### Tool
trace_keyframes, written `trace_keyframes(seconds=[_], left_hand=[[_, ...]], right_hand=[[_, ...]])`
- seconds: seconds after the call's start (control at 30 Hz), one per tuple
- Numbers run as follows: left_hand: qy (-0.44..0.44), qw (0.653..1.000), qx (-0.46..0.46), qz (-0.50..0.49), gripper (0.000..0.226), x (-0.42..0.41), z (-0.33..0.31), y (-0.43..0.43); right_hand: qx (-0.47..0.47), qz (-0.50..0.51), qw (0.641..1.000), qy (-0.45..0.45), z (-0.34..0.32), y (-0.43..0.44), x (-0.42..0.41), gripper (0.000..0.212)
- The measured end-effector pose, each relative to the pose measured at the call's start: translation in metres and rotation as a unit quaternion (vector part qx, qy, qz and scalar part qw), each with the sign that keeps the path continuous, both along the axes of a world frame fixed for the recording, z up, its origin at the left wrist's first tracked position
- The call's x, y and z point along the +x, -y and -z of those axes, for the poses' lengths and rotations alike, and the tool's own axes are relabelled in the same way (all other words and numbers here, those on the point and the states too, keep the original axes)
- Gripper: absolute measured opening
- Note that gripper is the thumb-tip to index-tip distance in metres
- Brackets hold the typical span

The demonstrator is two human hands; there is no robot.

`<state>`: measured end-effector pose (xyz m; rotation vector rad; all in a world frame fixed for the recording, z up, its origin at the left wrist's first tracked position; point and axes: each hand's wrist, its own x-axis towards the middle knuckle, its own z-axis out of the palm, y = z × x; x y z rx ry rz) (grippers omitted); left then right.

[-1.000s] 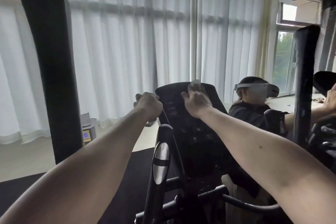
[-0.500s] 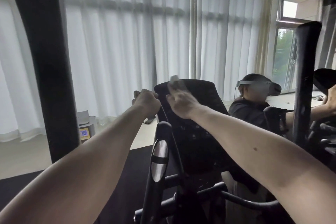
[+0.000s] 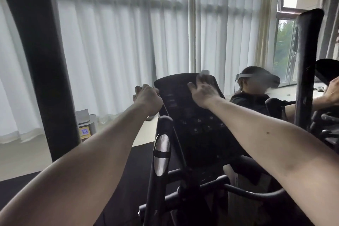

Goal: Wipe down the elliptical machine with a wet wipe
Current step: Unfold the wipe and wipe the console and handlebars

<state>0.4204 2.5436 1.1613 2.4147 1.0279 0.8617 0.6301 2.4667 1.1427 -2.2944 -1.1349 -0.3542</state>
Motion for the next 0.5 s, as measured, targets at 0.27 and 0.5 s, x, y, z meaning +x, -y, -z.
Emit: trace_keyframes(seconds=[0.27, 0.5], left_hand=[[0.000, 1.000, 0.005, 0.001, 0.052, 0.002, 0.002, -0.006], [-0.010, 1.000, 0.022, -0.004, 0.051, 0.000, 0.004, -0.004]], right_hand=[[-0.051, -0.205, 0.966, 0.146, 0.011, -0.016, -0.062, 0.061], [-0.028, 0.042, 0.997, -0.052, 0.012, 0.030, 0.012, 0.077]])
